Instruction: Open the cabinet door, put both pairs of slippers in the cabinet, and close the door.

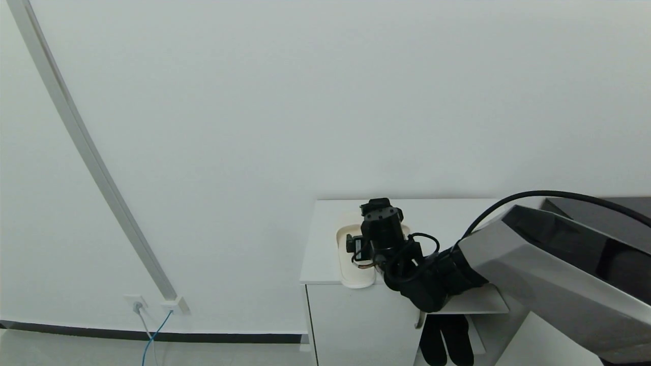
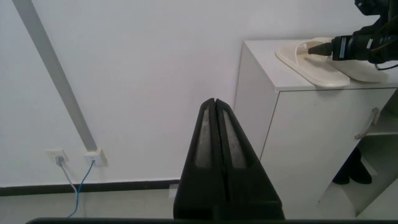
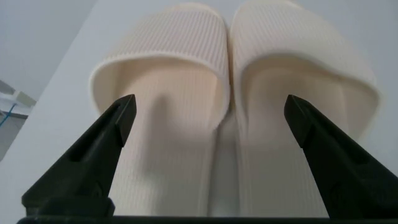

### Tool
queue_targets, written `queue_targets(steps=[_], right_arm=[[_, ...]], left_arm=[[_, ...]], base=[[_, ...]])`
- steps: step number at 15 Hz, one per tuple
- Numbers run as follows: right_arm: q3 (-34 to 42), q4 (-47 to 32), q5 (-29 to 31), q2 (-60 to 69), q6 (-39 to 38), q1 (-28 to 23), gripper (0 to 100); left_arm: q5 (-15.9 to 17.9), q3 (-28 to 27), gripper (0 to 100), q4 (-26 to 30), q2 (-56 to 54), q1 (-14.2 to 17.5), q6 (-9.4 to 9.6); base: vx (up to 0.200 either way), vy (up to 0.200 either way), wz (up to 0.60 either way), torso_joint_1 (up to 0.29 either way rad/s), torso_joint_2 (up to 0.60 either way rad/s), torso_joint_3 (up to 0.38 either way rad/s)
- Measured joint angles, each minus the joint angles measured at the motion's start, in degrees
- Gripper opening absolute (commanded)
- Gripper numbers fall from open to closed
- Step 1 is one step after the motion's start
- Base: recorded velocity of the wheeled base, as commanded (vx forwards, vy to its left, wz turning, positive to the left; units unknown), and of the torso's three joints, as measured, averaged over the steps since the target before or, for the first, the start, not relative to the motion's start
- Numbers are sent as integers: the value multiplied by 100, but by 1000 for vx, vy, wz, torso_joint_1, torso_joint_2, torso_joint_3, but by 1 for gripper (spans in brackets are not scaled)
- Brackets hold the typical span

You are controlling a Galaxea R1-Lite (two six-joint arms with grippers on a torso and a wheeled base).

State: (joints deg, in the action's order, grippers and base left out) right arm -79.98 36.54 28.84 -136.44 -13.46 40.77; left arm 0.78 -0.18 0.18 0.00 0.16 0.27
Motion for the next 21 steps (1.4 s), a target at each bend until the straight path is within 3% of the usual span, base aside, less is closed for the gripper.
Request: queue_targets(steps=[11, 12, 21], right_arm=[[-783, 46, -464, -588, 230, -384, 100], [-817, 46, -464, -606, 230, -395, 0], [-742, 66, -430, -601, 230, -408, 0]], left_arm=[[1, 0, 0, 0, 5, 0, 0], [0, 0, 0, 0, 5, 0, -2], [0, 0, 0, 0, 10, 0, -2]], base=[[0, 0, 0, 0, 0, 0], [0, 0, 0, 0, 0, 0], [0, 0, 0, 0, 0, 0]])
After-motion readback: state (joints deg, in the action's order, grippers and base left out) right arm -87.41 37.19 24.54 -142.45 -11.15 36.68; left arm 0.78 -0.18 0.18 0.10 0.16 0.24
